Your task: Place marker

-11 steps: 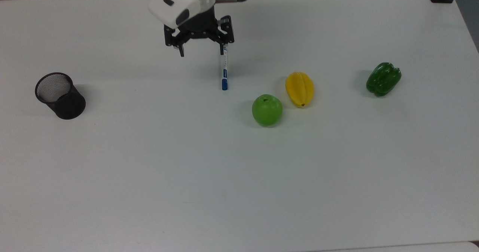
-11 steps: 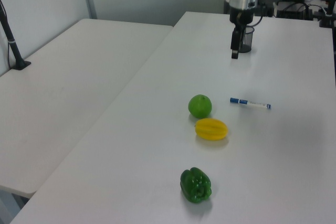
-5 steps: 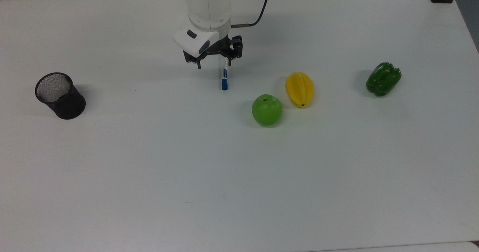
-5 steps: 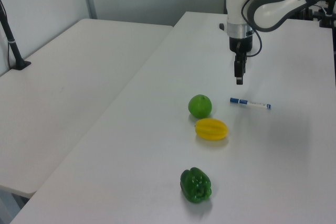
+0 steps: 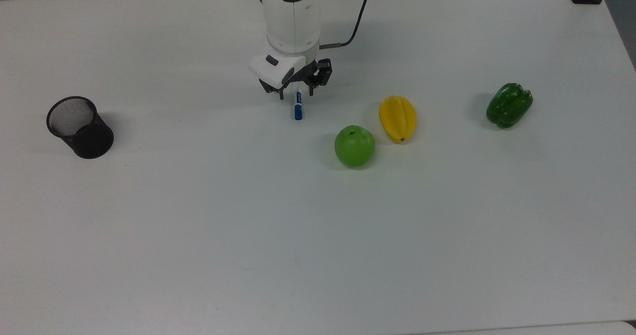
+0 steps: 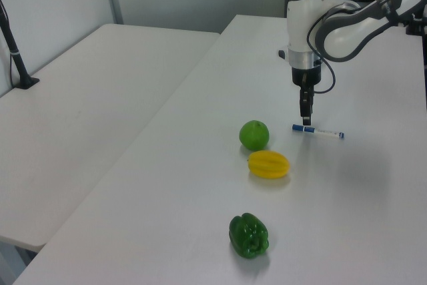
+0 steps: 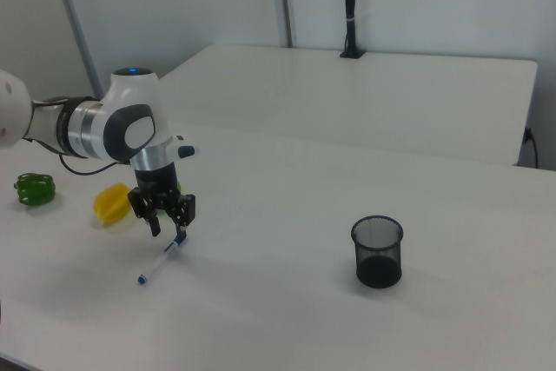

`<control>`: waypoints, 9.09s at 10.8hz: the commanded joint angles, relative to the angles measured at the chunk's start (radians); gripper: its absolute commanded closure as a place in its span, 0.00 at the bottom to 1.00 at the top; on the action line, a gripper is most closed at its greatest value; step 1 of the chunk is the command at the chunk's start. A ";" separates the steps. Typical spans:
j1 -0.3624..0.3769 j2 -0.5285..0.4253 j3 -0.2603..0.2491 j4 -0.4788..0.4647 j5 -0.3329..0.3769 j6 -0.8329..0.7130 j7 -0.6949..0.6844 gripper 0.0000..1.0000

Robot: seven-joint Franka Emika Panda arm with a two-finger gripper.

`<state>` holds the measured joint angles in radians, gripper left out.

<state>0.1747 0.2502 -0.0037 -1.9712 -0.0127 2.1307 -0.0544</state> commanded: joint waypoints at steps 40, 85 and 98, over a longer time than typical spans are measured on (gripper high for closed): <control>-0.115 -0.213 -0.291 0.258 0.218 0.176 -0.097 1.00; -0.238 -0.077 -0.302 0.394 0.210 -0.112 -0.094 0.00; -0.193 -0.226 0.056 0.437 0.064 -0.494 0.325 0.00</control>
<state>-0.0542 0.0653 0.0506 -1.4827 0.0925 1.6555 0.2733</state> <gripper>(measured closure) 0.000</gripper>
